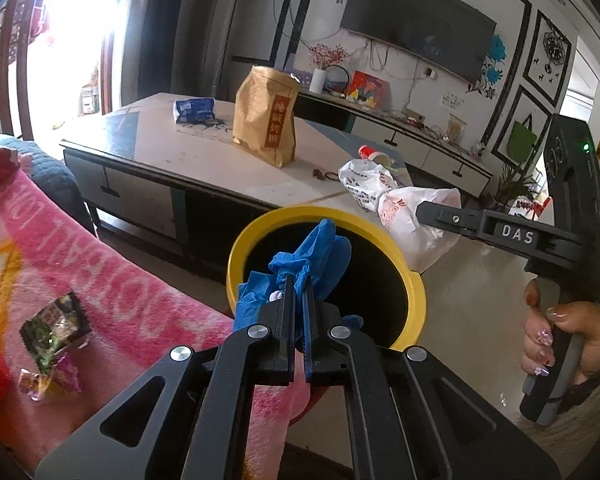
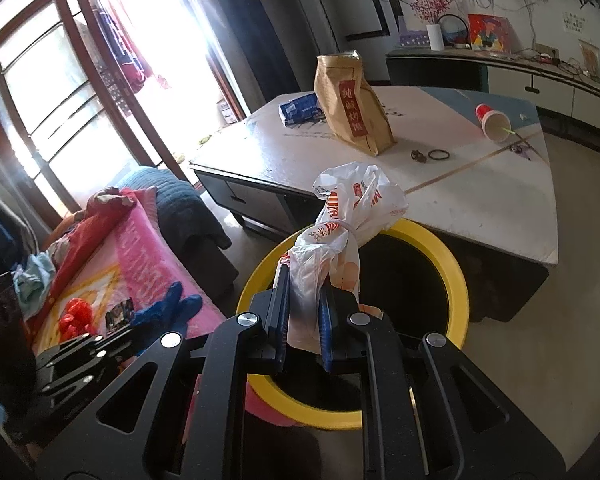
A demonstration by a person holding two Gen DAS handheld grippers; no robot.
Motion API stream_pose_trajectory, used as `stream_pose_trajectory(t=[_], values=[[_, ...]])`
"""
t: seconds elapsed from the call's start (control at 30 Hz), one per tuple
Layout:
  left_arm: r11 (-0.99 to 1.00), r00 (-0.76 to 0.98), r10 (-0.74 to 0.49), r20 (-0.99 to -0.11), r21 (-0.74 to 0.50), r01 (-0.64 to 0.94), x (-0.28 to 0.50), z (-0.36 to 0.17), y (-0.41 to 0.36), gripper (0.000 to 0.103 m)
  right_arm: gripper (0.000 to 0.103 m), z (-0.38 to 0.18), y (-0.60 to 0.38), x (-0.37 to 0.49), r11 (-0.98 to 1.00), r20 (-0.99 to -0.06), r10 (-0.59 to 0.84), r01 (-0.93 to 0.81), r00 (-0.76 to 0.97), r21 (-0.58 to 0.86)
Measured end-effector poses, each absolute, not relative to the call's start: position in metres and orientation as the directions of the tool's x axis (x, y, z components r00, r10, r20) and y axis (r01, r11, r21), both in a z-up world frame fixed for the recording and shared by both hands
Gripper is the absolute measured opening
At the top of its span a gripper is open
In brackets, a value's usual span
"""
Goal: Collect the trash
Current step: 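Carry the blue glove and white plastic bag over the yellow bin, then open the left tool over the bin while the right tool releases the bag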
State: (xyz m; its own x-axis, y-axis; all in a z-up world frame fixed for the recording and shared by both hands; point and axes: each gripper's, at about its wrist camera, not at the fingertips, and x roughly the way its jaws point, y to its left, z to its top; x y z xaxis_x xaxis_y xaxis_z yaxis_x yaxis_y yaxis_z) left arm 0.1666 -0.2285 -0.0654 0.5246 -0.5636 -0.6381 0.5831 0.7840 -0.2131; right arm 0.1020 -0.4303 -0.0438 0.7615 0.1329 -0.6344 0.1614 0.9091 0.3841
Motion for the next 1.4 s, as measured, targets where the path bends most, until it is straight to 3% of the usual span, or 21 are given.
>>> stream_pose_trajectory(t=[0.37,0.43,0.47,0.5,0.53,0.57,0.63,0.83,0.93,1.4], values=[[0.774,0.482,-0.55,-0.682,-0.198,0.602,0.181,-0.085,-0.257,0.003,0.009,-0.051,-0.438,0.1,0.899,-0.648,0.143,0.177,0.748,0.402],[0.774,0.482,-0.546,-0.685,-0.193,0.603,0.185,-0.087,-0.263,0.003,0.017,-0.054,-0.441,0.101,0.896,-0.659,0.136,0.193,0.74,0.401],[0.771,0.478,-0.548,-0.687,-0.193,0.607,0.187,-0.088,-0.265,0.008,0.025,-0.055,-0.442,0.101,0.894,-0.662,0.131,0.2,0.737,0.4],[0.774,0.483,-0.541,-0.689,-0.183,0.606,0.188,-0.089,-0.268,0.017,0.028,-0.057,-0.443,0.102,0.891,-0.666,0.128,0.21,0.735,0.402],[0.783,0.497,-0.529,-0.688,-0.17,0.598,0.19,-0.088,-0.267,0.053,0.031,-0.058,-0.443,0.102,0.89,-0.669,0.125,0.215,0.733,0.403],[0.793,0.513,-0.52,-0.683,-0.164,0.586,0.191,-0.087,-0.266,0.081,0.036,-0.059,-0.443,0.102,0.89,-0.671,0.122,0.219,0.731,0.4],[0.791,0.513,-0.549,-0.66,-0.21,0.575,0.192,-0.084,-0.257,0.081,0.041,-0.06,-0.443,0.102,0.895,-0.673,0.109,0.223,0.732,0.387],[0.81,0.551,-0.539,-0.637,-0.212,0.547,0.186,-0.076,-0.237,0.091,0.043,-0.062,-0.433,0.104,0.905,-0.678,0.105,0.213,0.728,0.369],[0.828,0.584,-0.519,-0.624,-0.2,0.523,0.18,-0.069,-0.224,0.094,0.059,-0.058,-0.427,0.103,0.912,-0.666,0.094,0.203,0.74,0.355],[0.9,0.694,-0.426,-0.58,-0.197,0.389,0.163,-0.048,-0.161,0.094,0.07,-0.039,-0.395,0.099,0.932,-0.605,0.096,0.142,0.79,0.333]])
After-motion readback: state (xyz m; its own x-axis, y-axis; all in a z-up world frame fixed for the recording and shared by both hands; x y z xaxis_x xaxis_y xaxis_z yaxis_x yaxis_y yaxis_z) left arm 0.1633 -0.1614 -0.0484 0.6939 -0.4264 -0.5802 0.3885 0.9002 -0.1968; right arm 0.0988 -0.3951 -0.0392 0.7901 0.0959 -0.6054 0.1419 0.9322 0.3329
